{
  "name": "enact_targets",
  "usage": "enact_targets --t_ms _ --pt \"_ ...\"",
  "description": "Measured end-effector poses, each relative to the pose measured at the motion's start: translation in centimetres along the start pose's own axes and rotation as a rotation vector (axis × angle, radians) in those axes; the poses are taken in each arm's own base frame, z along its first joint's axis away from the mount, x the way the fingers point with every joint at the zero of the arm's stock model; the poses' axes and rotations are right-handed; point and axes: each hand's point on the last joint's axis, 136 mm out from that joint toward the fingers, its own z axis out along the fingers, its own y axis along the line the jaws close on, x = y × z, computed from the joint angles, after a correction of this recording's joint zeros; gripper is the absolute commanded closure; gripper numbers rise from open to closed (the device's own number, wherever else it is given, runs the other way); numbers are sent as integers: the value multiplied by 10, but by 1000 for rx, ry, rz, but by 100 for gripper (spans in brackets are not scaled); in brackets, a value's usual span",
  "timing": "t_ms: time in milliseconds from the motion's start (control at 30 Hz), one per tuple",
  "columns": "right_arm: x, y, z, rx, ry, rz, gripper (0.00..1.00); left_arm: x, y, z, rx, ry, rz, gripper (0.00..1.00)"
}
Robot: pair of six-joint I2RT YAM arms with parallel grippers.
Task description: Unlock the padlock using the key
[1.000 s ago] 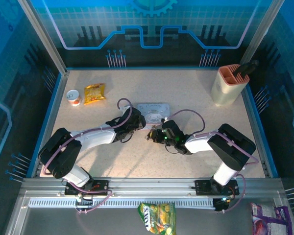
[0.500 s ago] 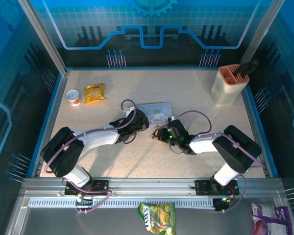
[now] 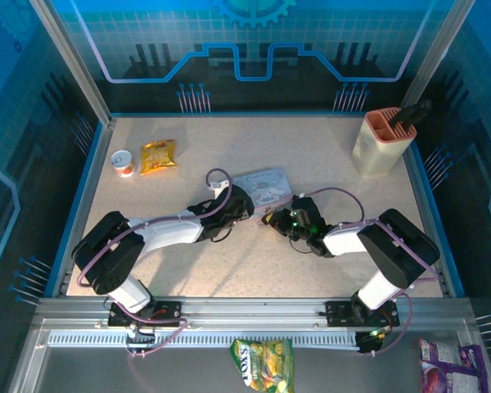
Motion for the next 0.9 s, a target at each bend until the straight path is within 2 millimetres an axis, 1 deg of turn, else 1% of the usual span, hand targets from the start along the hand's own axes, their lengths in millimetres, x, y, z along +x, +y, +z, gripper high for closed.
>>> enact_targets --t_ms 333,667,800,900 --pt "-10 -2 -7 -81 -2 78 100 -1 -4 3 2 1 2 45" --pt "-25 -10 -16 -79 -8 95 100 -5 -15 12 -6 15 2 45" --pt "-24 -10 -15 -86 31 113 100 -6 -14 13 -10 14 -11 45" --pt "-24 -10 -12 -53 55 109 100 -6 -13 12 -16 14 -17 45"
